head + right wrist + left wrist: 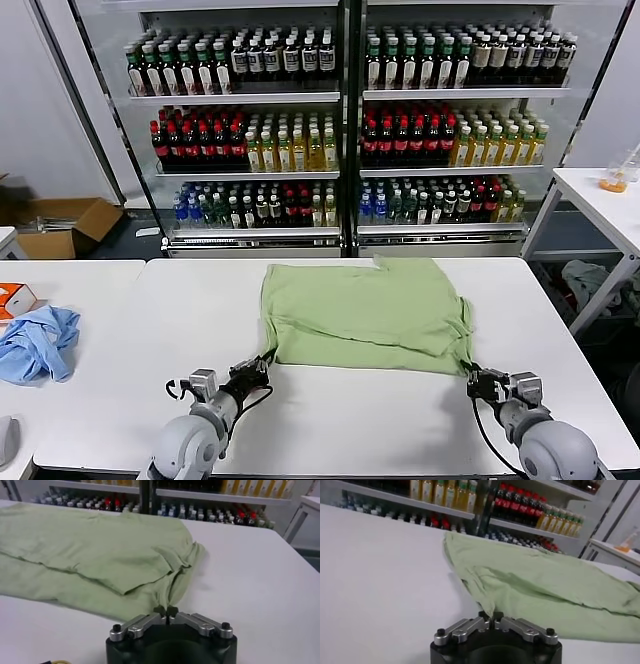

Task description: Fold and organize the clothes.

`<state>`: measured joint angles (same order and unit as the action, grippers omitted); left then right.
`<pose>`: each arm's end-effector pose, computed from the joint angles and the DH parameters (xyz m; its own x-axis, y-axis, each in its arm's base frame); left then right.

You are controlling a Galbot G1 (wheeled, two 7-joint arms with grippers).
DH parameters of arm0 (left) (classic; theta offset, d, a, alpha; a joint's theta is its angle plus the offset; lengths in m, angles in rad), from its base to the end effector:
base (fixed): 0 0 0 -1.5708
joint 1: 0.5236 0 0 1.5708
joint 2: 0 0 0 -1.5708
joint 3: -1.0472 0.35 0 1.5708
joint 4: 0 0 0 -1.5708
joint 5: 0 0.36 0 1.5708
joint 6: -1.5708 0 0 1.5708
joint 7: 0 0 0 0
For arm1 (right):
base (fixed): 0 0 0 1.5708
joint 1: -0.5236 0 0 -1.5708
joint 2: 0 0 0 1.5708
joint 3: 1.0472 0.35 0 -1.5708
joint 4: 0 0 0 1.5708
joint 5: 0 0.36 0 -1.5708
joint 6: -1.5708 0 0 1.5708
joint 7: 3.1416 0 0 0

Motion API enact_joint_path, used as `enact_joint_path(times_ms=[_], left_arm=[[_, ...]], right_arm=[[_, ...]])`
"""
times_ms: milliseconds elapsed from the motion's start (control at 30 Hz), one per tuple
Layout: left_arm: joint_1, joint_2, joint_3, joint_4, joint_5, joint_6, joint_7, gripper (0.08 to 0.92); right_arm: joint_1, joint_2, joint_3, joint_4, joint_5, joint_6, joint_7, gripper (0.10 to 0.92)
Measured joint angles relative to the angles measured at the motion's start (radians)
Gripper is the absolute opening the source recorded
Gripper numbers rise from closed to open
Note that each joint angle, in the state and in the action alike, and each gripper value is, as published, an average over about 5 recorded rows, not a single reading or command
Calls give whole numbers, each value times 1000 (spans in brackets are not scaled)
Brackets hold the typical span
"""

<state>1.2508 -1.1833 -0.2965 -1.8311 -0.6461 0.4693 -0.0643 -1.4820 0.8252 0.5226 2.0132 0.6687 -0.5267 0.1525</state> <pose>0.2778 0.0247 -0.3309 -0.8078 0.3404 0.4813 0.2203 0.9316 -0.2891 0.2344 -0.1326 -0.2678 -0.8117 -0.0909 0.5770 -0.1709 0.9816 -0.0858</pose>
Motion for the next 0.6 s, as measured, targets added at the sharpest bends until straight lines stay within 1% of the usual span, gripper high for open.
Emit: enact_joint_path(times_ms=[233,500,600], left_arm=[[137,6,-44,-126,-2,10,-14,98],[335,-3,-102,-274,44,0,-24,98],[402,4,-124,-320,61,0,-28,98]], right_arm=[[-157,-43,90,93,1,5,-1,114],[-334,-55,193,188,-20,3,-5,114],[-375,-57,220,215,-29,-1,-6,134]])
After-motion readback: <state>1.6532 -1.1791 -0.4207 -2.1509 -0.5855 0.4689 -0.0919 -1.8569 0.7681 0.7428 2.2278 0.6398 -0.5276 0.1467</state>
